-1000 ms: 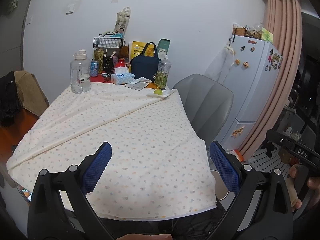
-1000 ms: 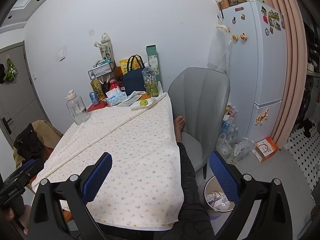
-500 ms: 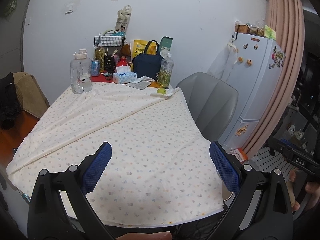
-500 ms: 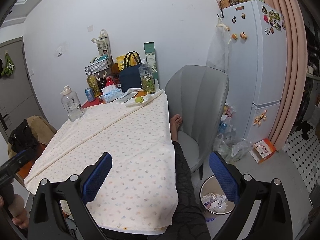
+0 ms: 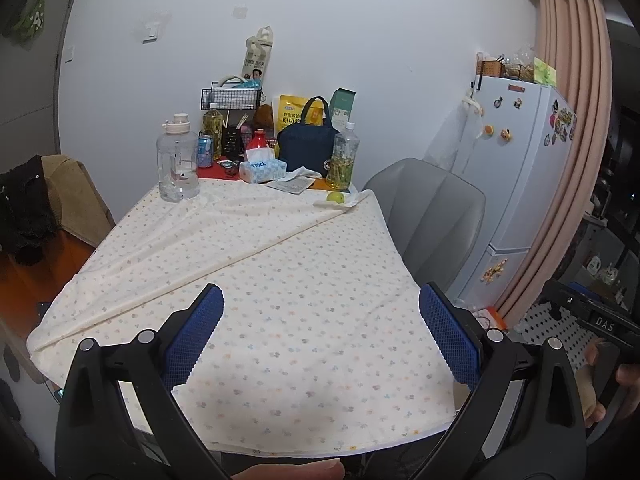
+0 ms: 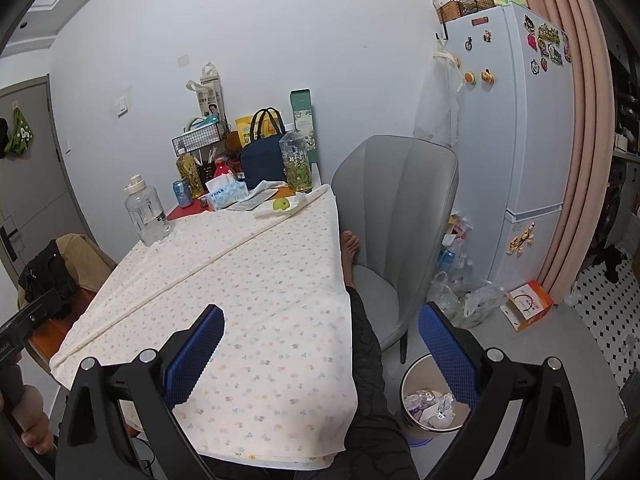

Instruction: Collect trash

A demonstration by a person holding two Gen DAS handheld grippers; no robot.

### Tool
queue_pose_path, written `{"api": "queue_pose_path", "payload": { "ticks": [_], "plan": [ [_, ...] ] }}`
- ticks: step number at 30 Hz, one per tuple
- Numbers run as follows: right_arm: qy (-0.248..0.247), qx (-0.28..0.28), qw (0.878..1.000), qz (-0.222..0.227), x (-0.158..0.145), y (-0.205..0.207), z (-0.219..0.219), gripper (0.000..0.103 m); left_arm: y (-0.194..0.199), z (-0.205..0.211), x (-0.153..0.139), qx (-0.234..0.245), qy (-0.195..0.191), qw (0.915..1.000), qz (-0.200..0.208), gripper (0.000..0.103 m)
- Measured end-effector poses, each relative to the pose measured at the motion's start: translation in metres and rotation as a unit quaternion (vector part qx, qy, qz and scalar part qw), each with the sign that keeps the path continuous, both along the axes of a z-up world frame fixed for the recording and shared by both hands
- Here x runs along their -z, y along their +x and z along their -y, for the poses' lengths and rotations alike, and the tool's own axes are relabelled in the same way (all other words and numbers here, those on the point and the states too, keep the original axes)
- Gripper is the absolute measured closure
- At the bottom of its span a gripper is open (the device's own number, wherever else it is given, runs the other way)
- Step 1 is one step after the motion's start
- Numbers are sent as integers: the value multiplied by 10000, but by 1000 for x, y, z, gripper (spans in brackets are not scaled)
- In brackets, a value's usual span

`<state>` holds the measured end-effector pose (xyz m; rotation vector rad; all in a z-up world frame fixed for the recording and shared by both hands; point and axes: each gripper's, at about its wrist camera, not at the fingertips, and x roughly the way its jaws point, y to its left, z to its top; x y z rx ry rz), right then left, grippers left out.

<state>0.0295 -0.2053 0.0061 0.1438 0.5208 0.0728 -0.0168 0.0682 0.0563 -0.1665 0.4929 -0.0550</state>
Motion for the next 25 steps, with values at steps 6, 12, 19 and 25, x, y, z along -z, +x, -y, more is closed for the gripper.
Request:
{"api": "queue_pose_path", "payload": {
  "ticks": [6, 12, 19, 25],
  "plan": [
    [91, 6, 9999, -109, 6, 5, 6, 8, -1, 7, -1, -112, 123, 9998, 86, 6],
    [155, 41, 9995, -289, 18, 16, 11, 8, 5, 7, 5, -233, 179, 9996, 29, 6],
    [189, 148, 9986, -463, 29, 28, 11, 8, 10, 6, 16, -133, 241, 9996, -113, 6],
    [150, 179, 9982, -549, 35, 32, 7, 8, 14, 2, 23, -77, 114, 9998, -149, 6]
  ]
}}
